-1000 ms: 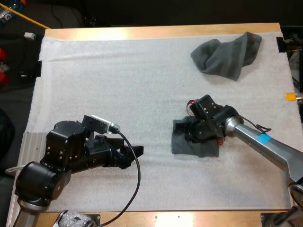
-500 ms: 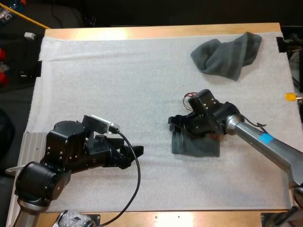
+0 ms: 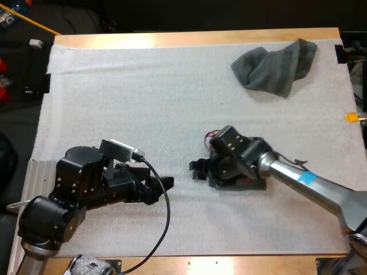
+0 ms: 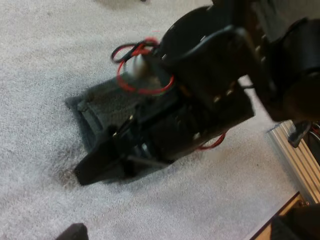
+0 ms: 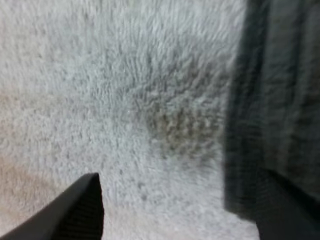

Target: Pick towel from pile, fold and stack

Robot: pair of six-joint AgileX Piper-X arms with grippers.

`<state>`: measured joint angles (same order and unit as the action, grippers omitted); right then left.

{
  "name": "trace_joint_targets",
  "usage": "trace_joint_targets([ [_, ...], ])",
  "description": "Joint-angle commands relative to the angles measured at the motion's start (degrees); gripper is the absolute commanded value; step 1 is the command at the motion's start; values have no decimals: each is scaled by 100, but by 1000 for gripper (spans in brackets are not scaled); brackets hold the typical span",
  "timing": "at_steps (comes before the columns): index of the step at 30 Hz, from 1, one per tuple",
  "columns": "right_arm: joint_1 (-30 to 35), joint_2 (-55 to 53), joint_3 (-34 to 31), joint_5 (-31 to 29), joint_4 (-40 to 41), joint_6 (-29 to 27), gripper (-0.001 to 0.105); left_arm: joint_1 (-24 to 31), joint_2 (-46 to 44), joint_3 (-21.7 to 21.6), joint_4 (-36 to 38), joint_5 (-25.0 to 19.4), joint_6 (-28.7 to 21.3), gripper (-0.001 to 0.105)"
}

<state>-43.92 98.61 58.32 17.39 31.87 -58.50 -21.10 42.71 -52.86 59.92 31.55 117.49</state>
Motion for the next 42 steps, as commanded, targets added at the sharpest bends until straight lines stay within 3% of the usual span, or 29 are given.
trace_joint_targets([
  [1,-61,30,1,-5,-159,87,63,-1,-30,-33,27,46,61,69],
  [10,-141,-323,30,-87,-242,-27,63,-1,-30,-33,39,46,61,69],
  [15,-141,-1055,30,-554,-6,-138,63,-1,-30,-33,39,46,61,69],
  [20,-141,-2122,30,-1303,776,-569,63,-1,-30,-33,39,46,51,69],
  [26,-141,-3268,30,-1780,1778,-813,63,-1,-30,-33,23,46,50,69],
  [35,-141,-4768,30,-1935,3102,-980,63,-1,-30,-33,23,46,-45,69],
  [42,-141,-5495,30,-2079,3515,-980,63,-1,-30,22,-63,46,-83,69],
])
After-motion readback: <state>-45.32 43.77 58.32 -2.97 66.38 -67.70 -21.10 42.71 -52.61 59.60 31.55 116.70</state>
